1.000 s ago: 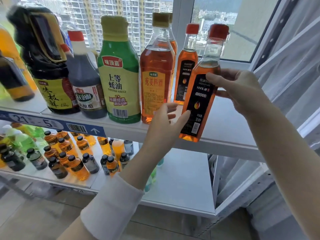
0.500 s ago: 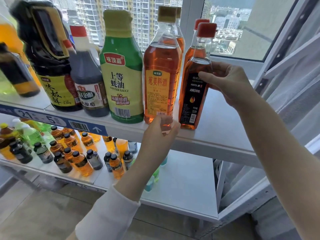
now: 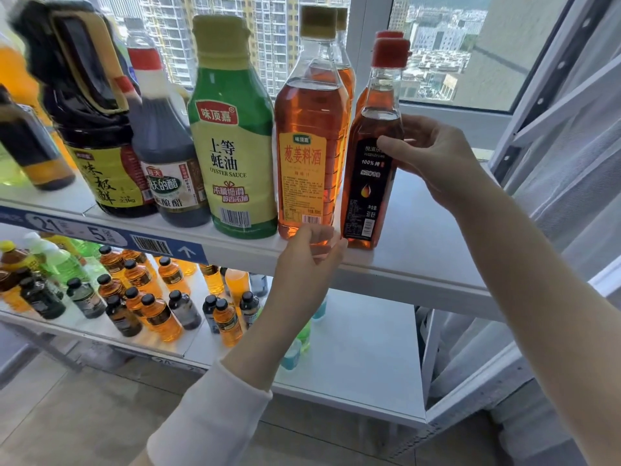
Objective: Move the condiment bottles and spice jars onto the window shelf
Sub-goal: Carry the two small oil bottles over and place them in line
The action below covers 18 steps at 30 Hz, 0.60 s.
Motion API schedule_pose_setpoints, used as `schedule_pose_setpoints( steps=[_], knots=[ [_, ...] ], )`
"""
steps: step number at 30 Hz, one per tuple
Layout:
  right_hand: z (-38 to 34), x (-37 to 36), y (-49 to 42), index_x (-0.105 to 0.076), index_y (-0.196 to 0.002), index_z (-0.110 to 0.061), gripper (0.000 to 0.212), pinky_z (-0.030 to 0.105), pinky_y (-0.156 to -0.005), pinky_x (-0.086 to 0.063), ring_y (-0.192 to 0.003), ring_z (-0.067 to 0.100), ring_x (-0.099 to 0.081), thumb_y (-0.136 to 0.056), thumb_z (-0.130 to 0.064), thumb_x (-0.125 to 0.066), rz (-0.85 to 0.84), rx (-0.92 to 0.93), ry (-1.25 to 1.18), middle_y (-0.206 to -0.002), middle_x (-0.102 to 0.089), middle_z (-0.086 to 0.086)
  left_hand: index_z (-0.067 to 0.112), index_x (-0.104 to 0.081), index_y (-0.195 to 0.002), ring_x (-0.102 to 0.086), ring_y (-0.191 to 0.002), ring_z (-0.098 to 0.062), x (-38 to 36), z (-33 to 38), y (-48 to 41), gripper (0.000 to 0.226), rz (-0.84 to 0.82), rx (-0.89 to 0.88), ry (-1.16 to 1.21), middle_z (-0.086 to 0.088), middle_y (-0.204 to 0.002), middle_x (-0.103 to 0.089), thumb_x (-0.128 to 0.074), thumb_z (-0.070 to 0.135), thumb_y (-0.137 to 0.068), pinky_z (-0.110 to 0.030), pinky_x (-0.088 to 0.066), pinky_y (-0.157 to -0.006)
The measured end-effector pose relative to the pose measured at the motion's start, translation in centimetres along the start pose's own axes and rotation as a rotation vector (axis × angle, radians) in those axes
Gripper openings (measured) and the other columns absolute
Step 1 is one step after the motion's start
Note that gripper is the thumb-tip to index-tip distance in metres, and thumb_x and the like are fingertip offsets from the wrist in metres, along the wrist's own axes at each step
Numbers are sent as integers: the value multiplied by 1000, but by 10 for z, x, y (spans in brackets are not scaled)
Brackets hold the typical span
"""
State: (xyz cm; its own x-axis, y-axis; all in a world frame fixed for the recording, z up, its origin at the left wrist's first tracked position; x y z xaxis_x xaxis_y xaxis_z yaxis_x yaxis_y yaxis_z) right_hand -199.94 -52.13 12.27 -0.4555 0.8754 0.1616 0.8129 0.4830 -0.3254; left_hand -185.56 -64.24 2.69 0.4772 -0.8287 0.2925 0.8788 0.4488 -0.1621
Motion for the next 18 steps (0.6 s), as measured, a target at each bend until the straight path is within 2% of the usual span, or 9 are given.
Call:
schedule_pose_setpoints(
  steps=[3, 7, 15, 18],
  knots=[
    [0, 0, 1, -59, -104, -20, 33, 33, -92, -52, -98, 18, -65, -75, -12, -73, -22, -11, -1, -101, -67, 4, 18, -55, -112, -53, -92, 6, 0, 0, 1, 26, 1, 5, 0, 10, -109, -59, -56, 33, -90, -7, -43, -72],
    [3, -1, 3, -58, -112, -16, 49, 34, -93, -52, -103, 19, -64, -67, -21, -77, -2, -15, -6, -108, -66, 6, 17, -55, -113, -55, -94, 1, 0, 2, 3, 27, 2, 0, -1, 8, -110, -59, -56, 32, -90, -8, -42, -73],
    [7, -2, 8, -50, -128, -11, 54, 36, -90, -53, -103, 21, -64, -79, -18, -71, 16, -18, 35, -110, -62, 5, 18, -54, -111, -55, -95, -2, 3, 4, 6, 23, 2, -7, 4, 8, -111, -58, -55, 28, -91, -7, -41, -73],
    [9, -3, 9, -49, -130, -11, 57, 34, -87, -54, -100, 16, -65, -79, -22, -71, 21, -22, 28, -112, -62, 5, 20, -54, -108, -54, -92, 2, 3, 4, 7, 18, 5, 3, 9, 10, -107, -57, -55, 28, -91, -4, -41, -71]
  ],
)
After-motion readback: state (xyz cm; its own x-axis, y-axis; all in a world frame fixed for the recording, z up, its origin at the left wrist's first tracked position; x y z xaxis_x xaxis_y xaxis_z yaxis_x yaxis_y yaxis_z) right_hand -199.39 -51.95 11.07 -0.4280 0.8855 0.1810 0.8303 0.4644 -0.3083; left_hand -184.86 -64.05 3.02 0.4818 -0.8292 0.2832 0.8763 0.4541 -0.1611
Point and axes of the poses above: each hand's wrist, its own y-axis away from the middle knuckle, its own x-axis out of the back of the hand, z = x × y, the point moved 4 cm from there along -y, towards the middle knuckle
